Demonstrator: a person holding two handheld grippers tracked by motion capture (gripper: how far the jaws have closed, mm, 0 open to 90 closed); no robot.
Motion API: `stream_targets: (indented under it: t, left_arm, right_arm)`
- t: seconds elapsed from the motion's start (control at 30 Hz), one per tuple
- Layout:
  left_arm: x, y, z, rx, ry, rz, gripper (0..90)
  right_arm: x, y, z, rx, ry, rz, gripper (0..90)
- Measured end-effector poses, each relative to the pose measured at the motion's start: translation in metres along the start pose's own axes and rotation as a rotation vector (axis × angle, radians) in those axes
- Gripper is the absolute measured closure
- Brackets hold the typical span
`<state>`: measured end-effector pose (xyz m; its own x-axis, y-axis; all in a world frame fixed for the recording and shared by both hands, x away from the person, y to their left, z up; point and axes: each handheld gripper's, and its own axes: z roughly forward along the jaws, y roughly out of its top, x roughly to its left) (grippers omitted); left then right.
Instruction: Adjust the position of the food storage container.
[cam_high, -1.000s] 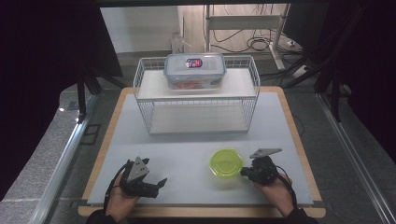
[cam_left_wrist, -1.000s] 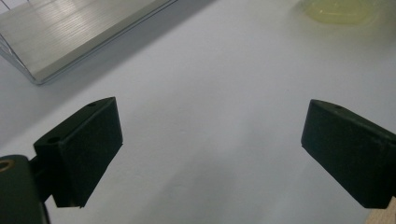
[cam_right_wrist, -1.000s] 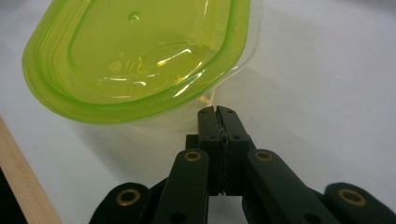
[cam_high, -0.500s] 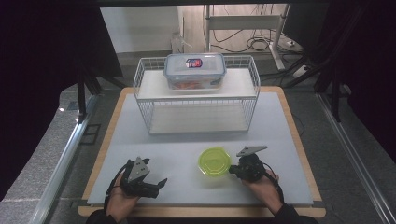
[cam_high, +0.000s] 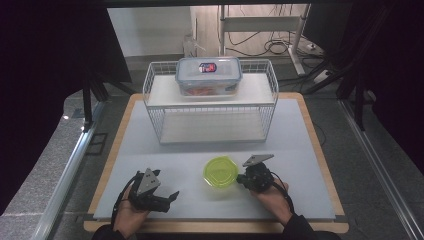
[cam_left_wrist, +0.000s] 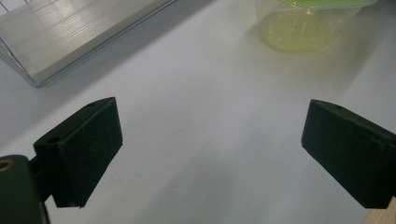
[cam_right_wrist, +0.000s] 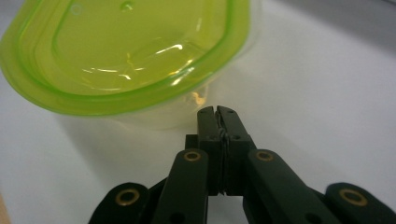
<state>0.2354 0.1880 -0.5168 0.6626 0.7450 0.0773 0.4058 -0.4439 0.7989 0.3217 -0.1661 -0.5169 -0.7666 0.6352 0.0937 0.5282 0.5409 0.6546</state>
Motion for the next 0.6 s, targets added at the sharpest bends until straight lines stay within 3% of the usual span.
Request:
stream_targets:
  t: [0.37, 0.6]
  left_arm:
    - [0.0, 0.0, 0.001, 0.002, -0.005, 0.003, 5.1]
    - [0.0, -0.001, 0.001, 0.003, -0.006, 0.005, 5.0]
  right_arm:
    - [-0.013, -0.004, -0.024, -0.064, -0.08, -0.006, 68.4]
    - [-0.016, -0.008, -0.032, -0.067, -0.09, -0.014, 50.3]
